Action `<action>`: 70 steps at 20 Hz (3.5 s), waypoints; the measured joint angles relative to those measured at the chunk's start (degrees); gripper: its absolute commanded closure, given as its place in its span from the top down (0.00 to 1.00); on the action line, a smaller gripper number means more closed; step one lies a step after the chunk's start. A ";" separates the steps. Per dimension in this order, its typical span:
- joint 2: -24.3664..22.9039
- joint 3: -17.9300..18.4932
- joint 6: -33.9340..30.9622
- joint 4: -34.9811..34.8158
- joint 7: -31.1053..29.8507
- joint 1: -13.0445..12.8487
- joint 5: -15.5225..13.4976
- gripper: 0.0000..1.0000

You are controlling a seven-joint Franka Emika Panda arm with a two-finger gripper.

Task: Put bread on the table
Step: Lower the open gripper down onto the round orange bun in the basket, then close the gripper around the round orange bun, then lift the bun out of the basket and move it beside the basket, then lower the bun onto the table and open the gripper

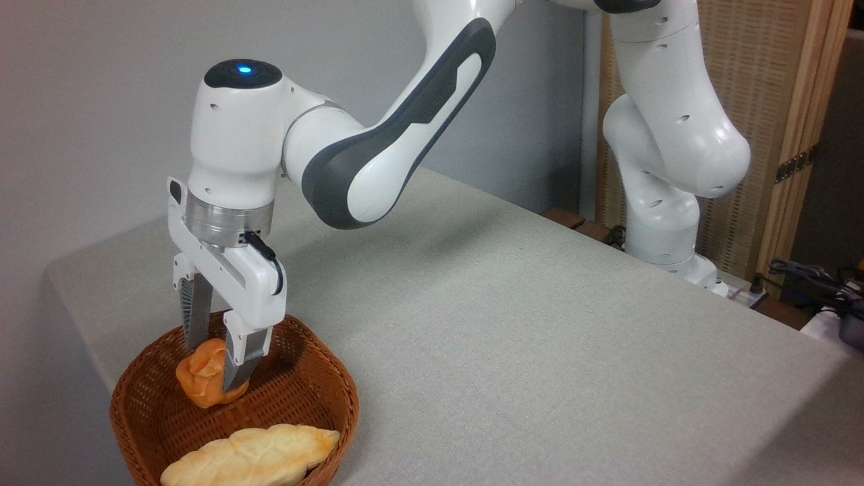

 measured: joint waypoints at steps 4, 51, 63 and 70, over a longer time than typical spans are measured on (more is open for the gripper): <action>0.15 0.00 0.01 -0.01 0.79 0.13 4.19 1.00; -21.74 -0.27 -22.54 -18.33 -3.09 -1.09 8.23 1.00; -19.30 -0.57 -22.43 -19.06 -3.49 -2.82 10.22 1.00; -20.15 2.21 -22.35 -14.40 -3.49 -1.84 10.29 1.00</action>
